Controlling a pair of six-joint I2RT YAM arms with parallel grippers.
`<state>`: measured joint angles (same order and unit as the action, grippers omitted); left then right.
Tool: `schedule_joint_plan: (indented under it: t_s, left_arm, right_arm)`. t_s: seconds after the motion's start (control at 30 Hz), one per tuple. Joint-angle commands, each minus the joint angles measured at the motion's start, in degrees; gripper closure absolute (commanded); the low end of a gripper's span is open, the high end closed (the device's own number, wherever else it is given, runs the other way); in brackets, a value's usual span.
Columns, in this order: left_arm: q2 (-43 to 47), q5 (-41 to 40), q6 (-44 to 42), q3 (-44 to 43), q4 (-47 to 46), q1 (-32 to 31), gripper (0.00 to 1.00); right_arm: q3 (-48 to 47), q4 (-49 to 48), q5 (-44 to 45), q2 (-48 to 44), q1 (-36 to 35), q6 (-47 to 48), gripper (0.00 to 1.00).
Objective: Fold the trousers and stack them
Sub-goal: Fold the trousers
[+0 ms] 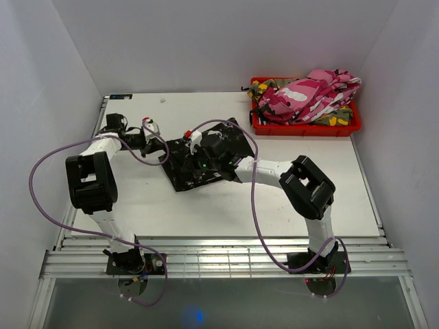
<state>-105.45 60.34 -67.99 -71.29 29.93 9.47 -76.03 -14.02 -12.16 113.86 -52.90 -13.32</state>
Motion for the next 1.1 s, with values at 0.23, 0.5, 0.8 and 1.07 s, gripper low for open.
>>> schedule_joint_plan:
  t_s: [0.23, 0.5, 0.8, 1.07]
  left_arm:
    - [2.3, 0.6, -23.5, 1.8, -17.2, 3.8, 0.83]
    - [5.0, -7.5, -5.4, 8.4, -38.9, 6.3, 0.68]
    - [3.6, -7.7, 20.7, -6.1, -20.6, 8.5, 0.65]
    - [12.1, -7.0, 26.9, -0.9, 17.3, 7.7, 0.67]
  right_arm:
    - [2.0, 7.4, -5.6, -1.7, -1.1, -1.0, 0.92]
    - [-2.5, 7.1, -6.0, 2.5, -1.8, -2.1, 0.92]
    - [-4.7, 6.3, -5.4, 3.8, -2.1, -4.3, 0.92]
    - [-6.5, 6.9, -4.3, 2.6, -1.3, -5.3, 0.92]
